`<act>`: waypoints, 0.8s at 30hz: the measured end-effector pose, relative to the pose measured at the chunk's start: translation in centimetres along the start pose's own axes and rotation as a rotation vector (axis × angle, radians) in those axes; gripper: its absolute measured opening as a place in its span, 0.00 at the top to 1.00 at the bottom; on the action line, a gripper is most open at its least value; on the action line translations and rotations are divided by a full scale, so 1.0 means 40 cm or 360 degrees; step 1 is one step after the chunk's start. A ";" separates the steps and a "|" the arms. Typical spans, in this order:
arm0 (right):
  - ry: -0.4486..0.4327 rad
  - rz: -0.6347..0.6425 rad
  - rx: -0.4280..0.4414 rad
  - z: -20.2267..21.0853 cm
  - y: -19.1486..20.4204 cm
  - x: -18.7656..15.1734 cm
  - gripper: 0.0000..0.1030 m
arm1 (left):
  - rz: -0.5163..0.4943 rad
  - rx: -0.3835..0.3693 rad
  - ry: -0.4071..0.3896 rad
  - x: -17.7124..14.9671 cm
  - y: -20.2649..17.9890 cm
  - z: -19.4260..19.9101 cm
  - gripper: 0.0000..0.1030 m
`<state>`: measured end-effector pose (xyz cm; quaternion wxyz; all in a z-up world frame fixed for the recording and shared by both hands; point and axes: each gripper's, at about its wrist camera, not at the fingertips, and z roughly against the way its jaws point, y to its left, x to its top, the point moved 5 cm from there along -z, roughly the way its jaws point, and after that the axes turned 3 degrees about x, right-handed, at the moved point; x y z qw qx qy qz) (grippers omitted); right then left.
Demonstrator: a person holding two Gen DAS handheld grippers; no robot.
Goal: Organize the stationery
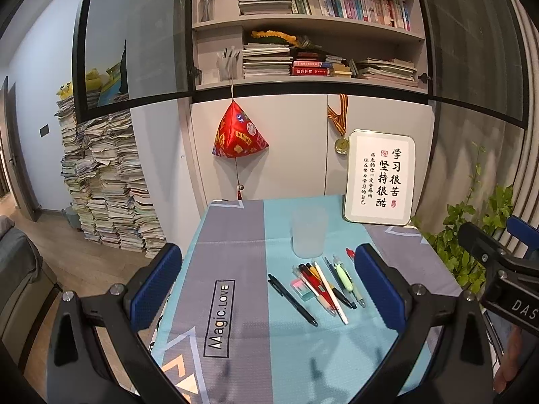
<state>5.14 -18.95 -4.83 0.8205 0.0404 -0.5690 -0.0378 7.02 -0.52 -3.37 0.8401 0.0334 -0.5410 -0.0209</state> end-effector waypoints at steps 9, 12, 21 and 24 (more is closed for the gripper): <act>0.0024 0.0007 0.0009 -0.025 -0.005 -0.007 0.02 | -0.0006 0.0006 0.0017 -0.002 -0.002 -0.018 0.01; 0.0032 0.0009 0.0015 -0.034 -0.006 -0.009 0.02 | -0.0008 0.0010 0.0027 -0.005 -0.001 -0.027 0.01; 0.0086 0.0014 0.0005 -0.078 -0.014 -0.026 0.02 | -0.0014 0.0016 0.0093 -0.021 -0.008 -0.075 0.01; 0.0122 0.0029 0.0006 -0.103 -0.016 -0.039 0.02 | -0.0015 0.0035 0.0147 -0.039 -0.007 -0.106 0.01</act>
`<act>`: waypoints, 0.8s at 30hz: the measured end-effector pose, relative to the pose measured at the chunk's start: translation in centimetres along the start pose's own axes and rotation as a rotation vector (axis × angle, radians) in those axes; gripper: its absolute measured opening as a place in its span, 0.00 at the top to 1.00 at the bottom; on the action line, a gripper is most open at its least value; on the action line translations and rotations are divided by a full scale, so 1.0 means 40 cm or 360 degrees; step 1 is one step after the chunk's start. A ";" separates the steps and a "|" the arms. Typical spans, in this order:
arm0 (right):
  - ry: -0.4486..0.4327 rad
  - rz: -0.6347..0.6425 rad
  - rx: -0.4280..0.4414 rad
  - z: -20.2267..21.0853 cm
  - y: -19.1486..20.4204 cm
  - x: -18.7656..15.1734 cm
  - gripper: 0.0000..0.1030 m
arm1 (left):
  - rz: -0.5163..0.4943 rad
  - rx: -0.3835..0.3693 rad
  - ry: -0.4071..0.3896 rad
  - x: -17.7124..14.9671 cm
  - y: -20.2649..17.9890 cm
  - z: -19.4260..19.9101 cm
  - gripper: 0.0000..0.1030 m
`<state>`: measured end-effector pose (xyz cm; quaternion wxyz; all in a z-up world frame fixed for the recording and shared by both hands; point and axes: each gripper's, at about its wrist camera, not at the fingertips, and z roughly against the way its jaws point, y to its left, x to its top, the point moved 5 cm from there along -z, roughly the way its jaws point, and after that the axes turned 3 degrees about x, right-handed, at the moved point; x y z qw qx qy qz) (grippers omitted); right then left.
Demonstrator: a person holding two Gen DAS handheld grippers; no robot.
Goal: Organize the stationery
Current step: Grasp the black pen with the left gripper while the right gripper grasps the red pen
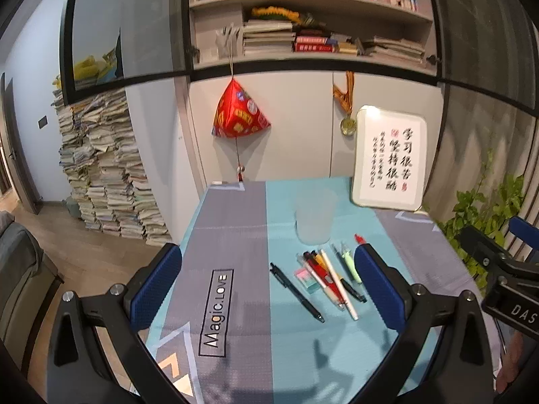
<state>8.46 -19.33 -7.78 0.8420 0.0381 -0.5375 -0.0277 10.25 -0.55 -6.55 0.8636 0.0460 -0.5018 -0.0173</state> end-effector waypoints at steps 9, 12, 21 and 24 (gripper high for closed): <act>0.0294 -0.0024 0.0090 -0.159 -0.037 -0.079 0.50 | -0.0014 0.0075 0.0282 -0.087 0.009 -0.163 0.02; 0.0401 -0.0037 0.0129 -0.226 -0.048 -0.114 0.60 | -0.0041 0.0058 0.0390 -0.123 -0.004 -0.214 0.08; 0.0637 0.0022 0.0236 -0.388 -0.034 -0.191 0.61 | -0.0059 -0.0005 0.0635 -0.181 -0.030 -0.336 0.16; 0.0665 0.0036 0.0236 -0.421 -0.029 -0.199 0.61 | -0.0055 -0.0021 0.0699 -0.193 -0.037 -0.373 0.23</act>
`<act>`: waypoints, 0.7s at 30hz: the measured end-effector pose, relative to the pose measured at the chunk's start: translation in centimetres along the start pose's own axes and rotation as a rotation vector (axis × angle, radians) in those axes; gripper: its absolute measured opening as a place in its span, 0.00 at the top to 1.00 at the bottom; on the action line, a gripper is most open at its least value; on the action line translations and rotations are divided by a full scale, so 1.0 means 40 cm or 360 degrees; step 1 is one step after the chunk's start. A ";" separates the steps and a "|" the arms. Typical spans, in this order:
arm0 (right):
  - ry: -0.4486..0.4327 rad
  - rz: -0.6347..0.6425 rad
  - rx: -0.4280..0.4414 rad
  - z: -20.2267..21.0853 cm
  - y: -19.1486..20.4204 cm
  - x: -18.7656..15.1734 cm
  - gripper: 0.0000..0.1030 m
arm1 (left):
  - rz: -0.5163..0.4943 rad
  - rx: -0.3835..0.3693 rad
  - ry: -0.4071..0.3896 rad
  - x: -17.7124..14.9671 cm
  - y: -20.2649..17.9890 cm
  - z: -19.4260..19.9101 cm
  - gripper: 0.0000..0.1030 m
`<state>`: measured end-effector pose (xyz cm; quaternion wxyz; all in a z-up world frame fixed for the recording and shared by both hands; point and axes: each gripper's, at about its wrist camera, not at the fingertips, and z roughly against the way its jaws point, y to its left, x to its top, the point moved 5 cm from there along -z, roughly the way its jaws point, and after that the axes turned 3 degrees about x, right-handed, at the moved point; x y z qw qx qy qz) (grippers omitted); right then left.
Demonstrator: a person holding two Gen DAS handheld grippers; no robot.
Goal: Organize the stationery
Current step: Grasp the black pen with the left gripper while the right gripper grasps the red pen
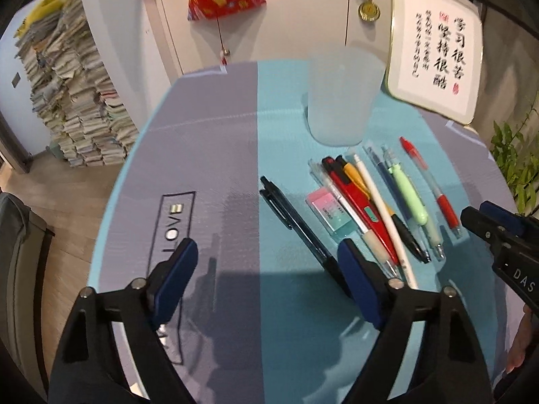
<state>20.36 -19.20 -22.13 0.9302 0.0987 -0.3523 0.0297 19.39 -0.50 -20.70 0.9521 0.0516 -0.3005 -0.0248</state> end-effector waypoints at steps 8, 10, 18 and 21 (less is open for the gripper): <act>0.0073 0.0023 0.0020 -0.062 0.001 0.011 0.62 | -0.0009 -0.0007 0.0087 0.010 -0.014 -0.055 0.27; 0.0092 0.0032 0.0022 -0.075 0.003 0.011 0.69 | -0.0019 -0.0013 0.0100 0.010 -0.019 -0.064 0.31; 0.0114 0.0039 0.0026 -0.090 0.003 0.008 0.88 | -0.0027 -0.0135 0.0132 0.006 -0.037 -0.073 0.59; 0.0129 -0.0008 0.0081 -0.079 0.001 -0.001 0.88 | -0.0071 -0.0121 0.0112 0.012 -0.038 -0.071 0.76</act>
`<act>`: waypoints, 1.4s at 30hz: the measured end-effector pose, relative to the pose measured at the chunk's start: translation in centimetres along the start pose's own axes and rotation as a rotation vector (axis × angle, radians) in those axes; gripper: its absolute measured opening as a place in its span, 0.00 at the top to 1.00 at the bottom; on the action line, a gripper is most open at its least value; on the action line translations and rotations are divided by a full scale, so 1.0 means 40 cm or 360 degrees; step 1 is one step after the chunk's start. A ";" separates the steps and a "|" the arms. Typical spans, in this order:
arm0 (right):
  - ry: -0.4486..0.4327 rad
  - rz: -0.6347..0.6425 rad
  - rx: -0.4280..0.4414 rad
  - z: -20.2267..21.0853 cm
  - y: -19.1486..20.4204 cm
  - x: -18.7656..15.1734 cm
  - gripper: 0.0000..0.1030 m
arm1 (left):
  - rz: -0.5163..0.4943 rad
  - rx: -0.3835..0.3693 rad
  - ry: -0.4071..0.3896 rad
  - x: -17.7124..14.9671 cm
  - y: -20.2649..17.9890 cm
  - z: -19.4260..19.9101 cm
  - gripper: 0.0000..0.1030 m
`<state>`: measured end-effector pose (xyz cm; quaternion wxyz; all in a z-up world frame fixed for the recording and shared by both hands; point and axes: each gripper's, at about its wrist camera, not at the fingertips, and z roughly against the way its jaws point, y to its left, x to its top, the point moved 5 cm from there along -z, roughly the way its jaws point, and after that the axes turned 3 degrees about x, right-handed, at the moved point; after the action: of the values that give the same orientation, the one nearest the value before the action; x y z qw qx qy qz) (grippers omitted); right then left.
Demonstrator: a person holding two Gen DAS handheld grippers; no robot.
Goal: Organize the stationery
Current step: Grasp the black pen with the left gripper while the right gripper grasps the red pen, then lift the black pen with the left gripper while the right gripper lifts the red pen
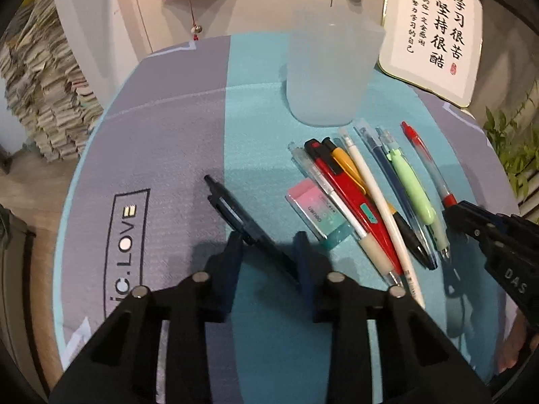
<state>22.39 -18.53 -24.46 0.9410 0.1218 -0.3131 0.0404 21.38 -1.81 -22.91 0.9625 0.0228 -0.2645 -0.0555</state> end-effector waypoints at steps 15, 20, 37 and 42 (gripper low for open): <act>0.0075 -0.0003 0.0056 0.087 0.006 -0.112 0.88 | -0.0190 -0.0107 0.0022 -0.072 0.043 0.046 0.90; 0.0070 -0.0012 0.0046 0.074 0.009 -0.081 0.82 | -0.0209 -0.0043 -0.0043 -0.058 0.046 0.061 0.46; 0.0074 0.0036 -0.0026 -0.018 0.010 0.030 0.71 | -0.0231 -0.0081 0.0007 0.009 0.031 -0.020 0.53; 0.0107 0.0054 -0.0048 -0.038 0.009 0.036 0.71 | -0.0225 -0.0119 0.0002 0.018 0.024 -0.023 0.65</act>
<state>24.37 -17.79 -24.72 0.9519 0.1009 -0.2840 0.0558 22.57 -0.95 -23.25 0.9565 0.0055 -0.2594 -0.1331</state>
